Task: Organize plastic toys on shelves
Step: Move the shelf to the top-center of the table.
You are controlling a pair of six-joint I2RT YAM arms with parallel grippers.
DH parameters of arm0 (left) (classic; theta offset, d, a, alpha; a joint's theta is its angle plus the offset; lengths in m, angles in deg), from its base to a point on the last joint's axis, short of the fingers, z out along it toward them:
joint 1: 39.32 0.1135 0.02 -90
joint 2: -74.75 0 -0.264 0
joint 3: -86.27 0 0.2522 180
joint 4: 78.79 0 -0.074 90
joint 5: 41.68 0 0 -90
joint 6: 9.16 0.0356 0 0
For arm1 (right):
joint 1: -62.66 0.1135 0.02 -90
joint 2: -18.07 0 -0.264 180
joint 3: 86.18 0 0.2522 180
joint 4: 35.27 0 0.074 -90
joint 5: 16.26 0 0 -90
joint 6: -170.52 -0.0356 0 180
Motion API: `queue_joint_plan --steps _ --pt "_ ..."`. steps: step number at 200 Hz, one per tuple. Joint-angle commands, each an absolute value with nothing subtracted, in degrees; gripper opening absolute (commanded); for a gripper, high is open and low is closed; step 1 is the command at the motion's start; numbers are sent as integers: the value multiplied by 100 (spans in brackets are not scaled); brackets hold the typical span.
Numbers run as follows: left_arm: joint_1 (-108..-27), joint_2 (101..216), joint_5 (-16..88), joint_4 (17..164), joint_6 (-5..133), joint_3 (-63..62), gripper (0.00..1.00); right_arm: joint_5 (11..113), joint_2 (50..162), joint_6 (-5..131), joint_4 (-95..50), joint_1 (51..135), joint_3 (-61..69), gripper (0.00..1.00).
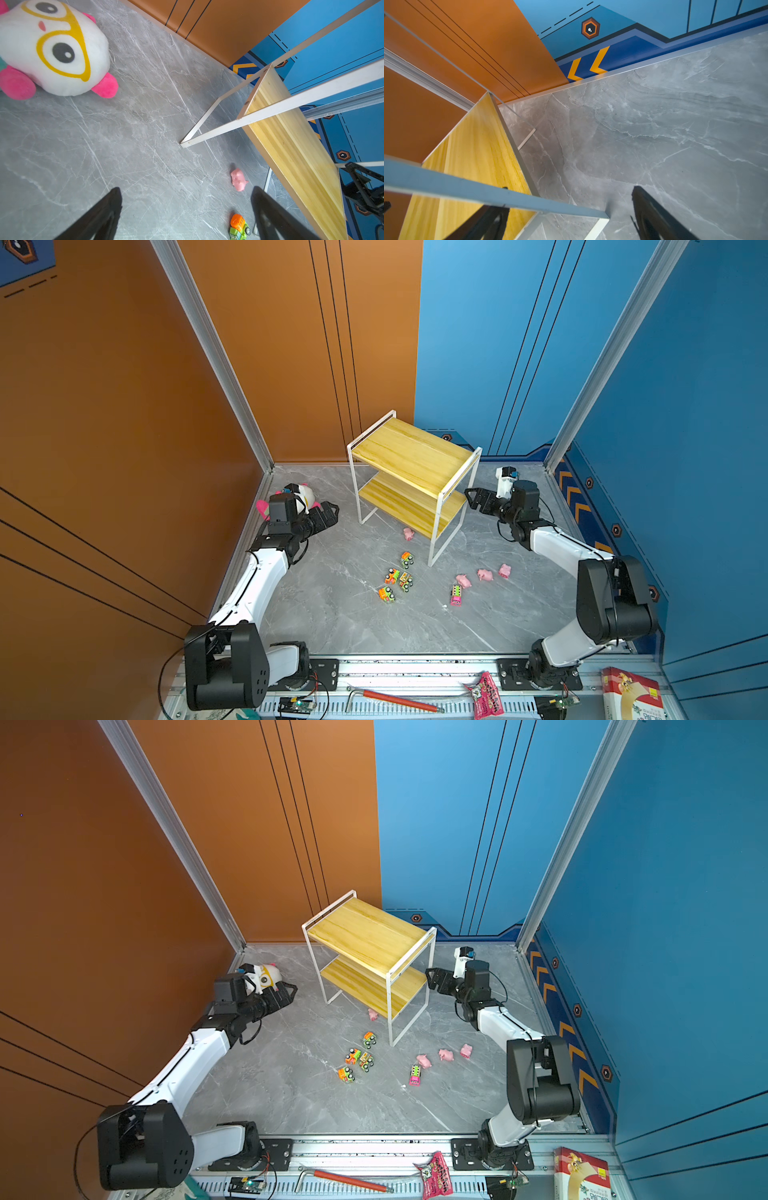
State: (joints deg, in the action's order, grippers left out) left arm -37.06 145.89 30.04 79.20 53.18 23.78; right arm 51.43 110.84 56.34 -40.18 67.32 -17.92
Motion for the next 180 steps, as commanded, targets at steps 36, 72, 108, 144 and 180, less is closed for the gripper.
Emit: queue_joint_plan --steps 36,72,108,144,180 --pt "-3952 14563 3070 7796 5604 2227 97 4901 11943 5567 -4223 6136 -627 90" --pt "-4230 14657 3224 7800 5740 2116 97 4602 12677 5473 -4192 5851 314 90" --pt "-4669 14813 3534 7787 5836 2029 97 4456 13349 5394 -4081 5718 1269 92" --pt "-5045 14929 3748 7792 5876 2014 97 4328 13634 5220 -3989 5574 1891 92" --pt "-5284 14961 3886 7856 5966 2199 98 4738 12945 5113 -3891 5554 1170 93"
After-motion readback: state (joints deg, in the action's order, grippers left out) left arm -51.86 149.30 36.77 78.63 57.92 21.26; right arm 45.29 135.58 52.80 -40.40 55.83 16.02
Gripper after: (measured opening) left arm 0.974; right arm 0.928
